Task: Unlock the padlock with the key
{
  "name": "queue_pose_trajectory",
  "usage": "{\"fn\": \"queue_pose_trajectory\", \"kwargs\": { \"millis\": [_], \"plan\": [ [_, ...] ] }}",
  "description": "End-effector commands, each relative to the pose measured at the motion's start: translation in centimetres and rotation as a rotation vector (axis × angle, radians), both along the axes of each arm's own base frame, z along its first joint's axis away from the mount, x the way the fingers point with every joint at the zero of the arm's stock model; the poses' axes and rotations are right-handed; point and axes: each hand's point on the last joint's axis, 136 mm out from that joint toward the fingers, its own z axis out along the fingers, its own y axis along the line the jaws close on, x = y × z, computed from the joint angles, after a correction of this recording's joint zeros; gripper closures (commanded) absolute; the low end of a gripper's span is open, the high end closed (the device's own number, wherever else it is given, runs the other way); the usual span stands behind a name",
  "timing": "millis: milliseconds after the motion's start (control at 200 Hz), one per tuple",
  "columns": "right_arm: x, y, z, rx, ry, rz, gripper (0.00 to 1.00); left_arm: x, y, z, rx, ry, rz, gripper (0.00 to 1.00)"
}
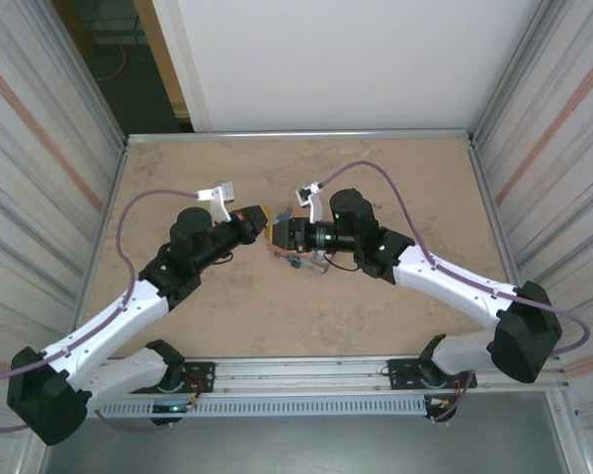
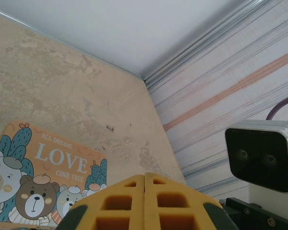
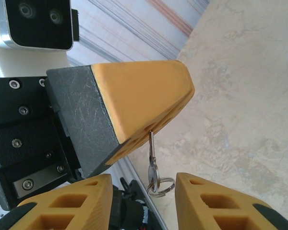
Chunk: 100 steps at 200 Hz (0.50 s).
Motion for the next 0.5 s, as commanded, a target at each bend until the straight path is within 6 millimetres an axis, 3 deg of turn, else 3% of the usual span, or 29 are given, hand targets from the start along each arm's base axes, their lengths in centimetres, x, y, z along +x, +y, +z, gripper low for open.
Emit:
{"fn": "queue_pose_trajectory", "kwargs": {
  "millis": [0, 496],
  "plan": [
    [0.6, 0.5, 1.3, 0.017, -0.021, -0.019, 0.64, 0.2, -0.1, 1.2, -0.012, -0.038, 0.006, 1.00],
    [1.0, 0.7, 0.1, -0.024, 0.002, -0.031, 0.75, 0.2, -0.2, 1.0, -0.015, -0.032, 0.004, 1.00]
  ]
}}
